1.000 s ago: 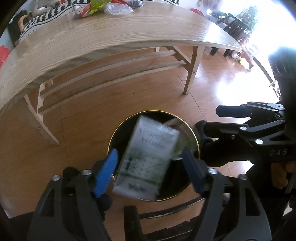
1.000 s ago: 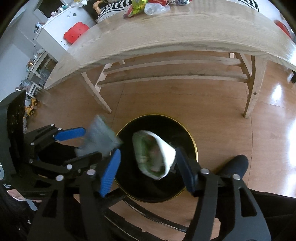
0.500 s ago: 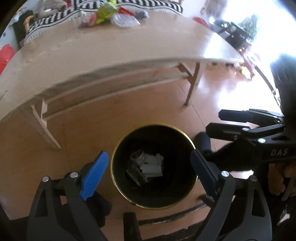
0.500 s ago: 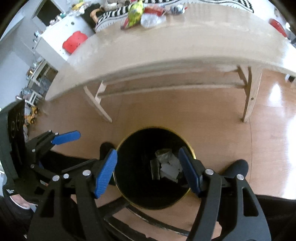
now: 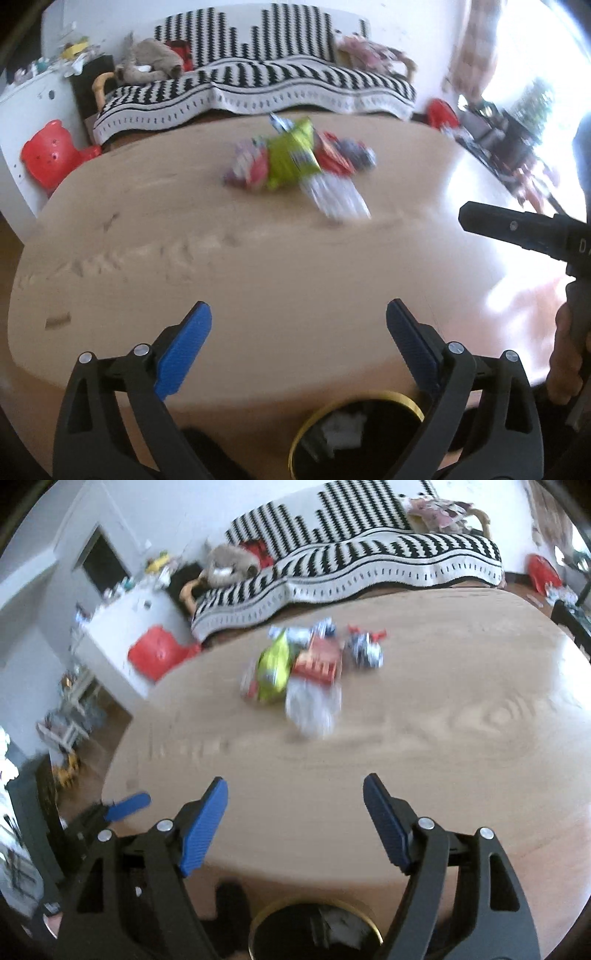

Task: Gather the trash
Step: 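Grasp the green snack bag with the left tool while the right tool grasps the red cigarette box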

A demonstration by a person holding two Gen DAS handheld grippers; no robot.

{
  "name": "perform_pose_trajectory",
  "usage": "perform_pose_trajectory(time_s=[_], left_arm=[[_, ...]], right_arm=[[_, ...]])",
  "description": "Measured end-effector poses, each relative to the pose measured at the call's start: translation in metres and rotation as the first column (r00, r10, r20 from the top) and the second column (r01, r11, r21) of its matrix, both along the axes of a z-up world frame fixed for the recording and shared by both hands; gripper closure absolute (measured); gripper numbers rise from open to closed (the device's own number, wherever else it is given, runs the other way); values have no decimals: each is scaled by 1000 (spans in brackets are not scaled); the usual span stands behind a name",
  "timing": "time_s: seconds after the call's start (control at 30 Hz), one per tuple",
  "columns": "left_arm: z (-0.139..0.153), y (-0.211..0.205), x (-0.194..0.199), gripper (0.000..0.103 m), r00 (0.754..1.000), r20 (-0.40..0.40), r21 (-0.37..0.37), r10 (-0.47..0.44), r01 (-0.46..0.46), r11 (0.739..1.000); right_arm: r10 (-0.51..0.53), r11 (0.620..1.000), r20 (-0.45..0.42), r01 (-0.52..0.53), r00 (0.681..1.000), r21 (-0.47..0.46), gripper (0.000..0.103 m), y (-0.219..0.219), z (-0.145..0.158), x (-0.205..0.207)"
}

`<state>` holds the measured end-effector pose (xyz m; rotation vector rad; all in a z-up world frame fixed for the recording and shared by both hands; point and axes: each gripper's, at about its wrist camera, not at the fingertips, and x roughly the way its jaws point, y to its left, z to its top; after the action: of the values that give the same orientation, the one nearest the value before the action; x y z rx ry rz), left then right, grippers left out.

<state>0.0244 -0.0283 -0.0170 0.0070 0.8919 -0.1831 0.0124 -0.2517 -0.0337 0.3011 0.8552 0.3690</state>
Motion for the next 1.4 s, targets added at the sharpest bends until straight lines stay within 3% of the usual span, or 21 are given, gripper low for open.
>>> perform_pose_trajectory(time_s=[0.27, 0.4, 0.53, 0.6, 0.8, 0.9, 0.97, 1.03, 1.13, 1.4], left_arm=[[-4, -16, 112, 10, 999, 36, -27, 6, -5, 1000], [-17, -22, 153, 10, 999, 46, -12, 23, -22, 1000], [-31, -18, 179, 10, 998, 24, -54, 50, -49, 997], [-35, -20, 187, 10, 998, 38, -20, 46, -45, 999], [-44, -28, 199, 12, 998, 59, 0, 12, -12, 1000], [-48, -31, 201, 27, 998, 56, 18, 1, -2, 1000], [-47, -30, 200, 32, 998, 65, 7, 7, -7, 1000], [-45, -29, 198, 36, 998, 66, -5, 2, -2, 1000], [-36, -25, 192, 55, 997, 80, -28, 0, 2, 1000], [-12, -15, 164, 62, 994, 106, -17, -19, 21, 1000]], right_arm=[[-52, 984, -111, 70, 992, 164, 30, -6, -13, 126], [-54, 979, -152, 81, 987, 185, 30, -3, -29, 165], [-29, 978, -200, 69, 979, 196, 30, 0, -48, 195], [-10, 974, -220, 59, 975, 218, 30, 1, -57, 205], [29, 971, -257, 34, 966, 238, 30, 13, -77, 224], [33, 972, -267, 31, 963, 232, 30, 18, -82, 230], [37, 971, -273, 30, 961, 236, 41, 20, -86, 231], [29, 972, -276, 37, 961, 231, 44, 20, -89, 232], [20, 979, -253, 32, 967, 201, 45, 17, -84, 226], [13, 987, -170, 15, 985, 161, 46, 4, -56, 189]])
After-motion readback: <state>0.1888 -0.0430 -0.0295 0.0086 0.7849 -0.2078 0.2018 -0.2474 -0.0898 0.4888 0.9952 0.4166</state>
